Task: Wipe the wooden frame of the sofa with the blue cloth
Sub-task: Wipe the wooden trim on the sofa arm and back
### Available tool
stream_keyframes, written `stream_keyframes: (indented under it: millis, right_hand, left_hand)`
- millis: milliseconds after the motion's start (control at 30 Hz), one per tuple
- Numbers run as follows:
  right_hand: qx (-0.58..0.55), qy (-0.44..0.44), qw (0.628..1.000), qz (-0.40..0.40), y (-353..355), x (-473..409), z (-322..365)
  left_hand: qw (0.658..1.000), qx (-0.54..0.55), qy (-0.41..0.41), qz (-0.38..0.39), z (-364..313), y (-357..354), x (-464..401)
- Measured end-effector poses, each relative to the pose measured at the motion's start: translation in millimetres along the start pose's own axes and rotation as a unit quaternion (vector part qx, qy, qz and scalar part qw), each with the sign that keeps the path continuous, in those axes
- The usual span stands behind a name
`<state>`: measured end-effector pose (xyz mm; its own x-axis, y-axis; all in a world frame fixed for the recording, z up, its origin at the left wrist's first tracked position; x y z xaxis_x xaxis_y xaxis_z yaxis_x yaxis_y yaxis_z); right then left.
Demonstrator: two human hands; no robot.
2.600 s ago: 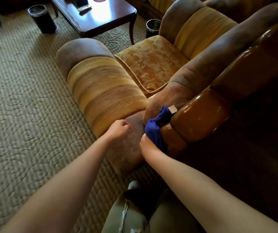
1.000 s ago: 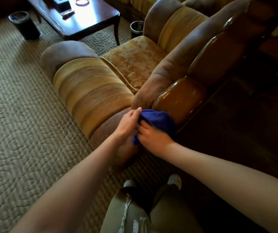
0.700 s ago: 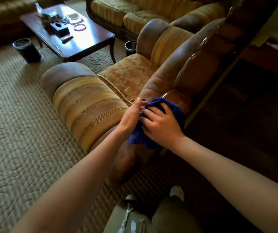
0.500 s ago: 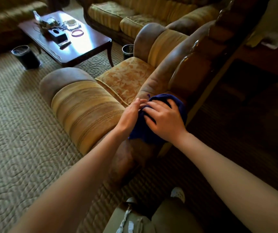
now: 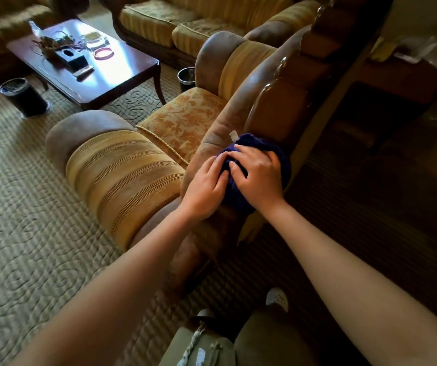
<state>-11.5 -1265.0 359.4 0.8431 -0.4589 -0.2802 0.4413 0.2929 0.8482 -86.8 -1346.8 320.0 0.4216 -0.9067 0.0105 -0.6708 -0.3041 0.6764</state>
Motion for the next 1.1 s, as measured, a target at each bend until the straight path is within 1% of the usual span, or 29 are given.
stream_keyframes:
  millis: [133, 233, 333, 567, 633, 800, 867, 933, 1000, 1033, 1100]
  right_hand:
    - [0.021, -0.011, 0.999, -0.03, -5.0, 23.9, 10.5]
    - [0.021, -0.001, 0.999, -0.048, -13.9, 47.6, 23.2]
    - [0.011, 0.013, 0.998, -0.056, -26.4, 70.7, 34.2]
    - [-0.024, 0.026, 0.997, -0.066, -26.3, 66.2, 32.8]
    - [-0.044, 0.012, 0.996, -0.072, -19.9, 57.6, 26.6]
    - [-0.134, -0.056, 0.987, -0.067, -2.4, 32.6, -6.8]
    - [-0.165, -0.088, 0.978, -0.089, 6.5, 28.8, -24.3]
    - [-0.165, -0.127, 0.968, -0.141, 17.9, 32.1, -36.3]
    - [-0.16, -0.215, 0.943, -0.198, 23.3, 43.6, -50.2]
    - [-0.179, -0.275, 0.923, -0.203, 19.6, 50.8, -58.0]
    - [-0.267, -0.375, 0.875, -0.15, -4.3, 59.6, -73.5]
  left_hand:
    - [0.998, -0.057, -0.024, -0.032, 4.2, -6.9, 23.3]
    - [0.995, -0.07, -0.053, -0.055, 10.6, -14.4, 44.5]
    - [0.992, -0.089, -0.074, -0.058, 14.9, -20.4, 57.4]
    - [0.987, -0.119, -0.058, -0.09, 6.9, -15.8, 54.5]
    - [0.985, -0.134, -0.055, -0.095, -0.2, -11.4, 46.1]
    - [0.981, -0.191, -0.02, -0.04, -25.1, -4.3, 5.2]
    - [0.974, -0.224, 0.017, -0.012, -32.7, -6.6, -10.9]
    - [0.966, -0.251, 0.056, 0.007, -37.6, -12.4, -25.2]
    - [0.959, -0.274, 0.073, 0.015, -43.8, -20.1, -33.3]
    - [0.956, -0.284, 0.073, 0.014, -46.7, -23.0, -34.7]
    - [0.954, -0.293, 0.059, 0.003, -50.9, -24.8, -33.8]
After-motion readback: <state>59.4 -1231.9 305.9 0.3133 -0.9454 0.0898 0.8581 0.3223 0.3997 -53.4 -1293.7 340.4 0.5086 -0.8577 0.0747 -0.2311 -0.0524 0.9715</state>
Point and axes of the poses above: each hand's wrist, its own x-axis away from the middle knuckle, its own y-axis out of the back of the hand, z = x × y, the point moved 9 cm from there along -x, towards the middle knuckle, and after that the axes turned 14 degrees about z, right-handed, at the moved point
